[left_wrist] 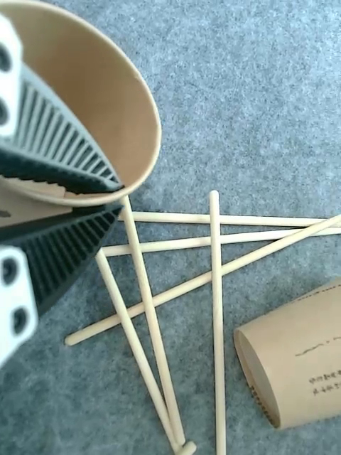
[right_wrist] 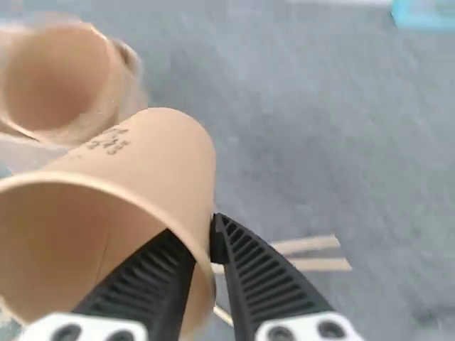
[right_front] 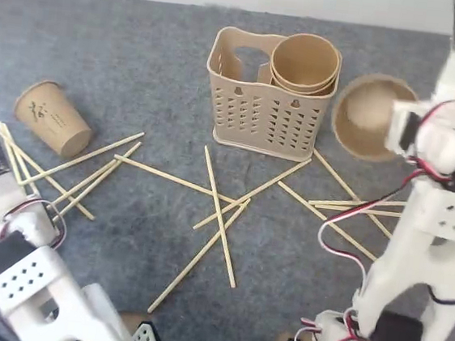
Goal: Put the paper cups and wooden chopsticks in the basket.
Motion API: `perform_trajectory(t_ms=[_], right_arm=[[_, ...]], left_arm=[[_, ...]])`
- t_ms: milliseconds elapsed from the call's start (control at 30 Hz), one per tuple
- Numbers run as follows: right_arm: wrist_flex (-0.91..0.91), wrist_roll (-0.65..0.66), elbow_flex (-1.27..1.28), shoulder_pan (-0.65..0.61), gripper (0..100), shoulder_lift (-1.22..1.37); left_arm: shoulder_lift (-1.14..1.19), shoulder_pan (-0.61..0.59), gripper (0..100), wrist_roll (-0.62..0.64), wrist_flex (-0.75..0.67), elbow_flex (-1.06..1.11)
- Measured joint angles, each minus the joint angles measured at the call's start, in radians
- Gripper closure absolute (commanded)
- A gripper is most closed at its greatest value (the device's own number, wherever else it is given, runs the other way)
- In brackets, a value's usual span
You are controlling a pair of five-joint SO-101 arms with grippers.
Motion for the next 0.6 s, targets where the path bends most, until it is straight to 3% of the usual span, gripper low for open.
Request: perform_trajectory(t_ms=[300, 600], right_arm=[[-0.049, -0.152, -0.330, -0.252, 99.1, 0.186], [-0.163, -0.158, -0.394, -0.279, 99.1, 0.394]], left_arm=[[0.002, 0.000, 99, 0.000, -0.002, 0.000], [0.002, 0.000, 99, 0.000, -0.003, 0.000]])
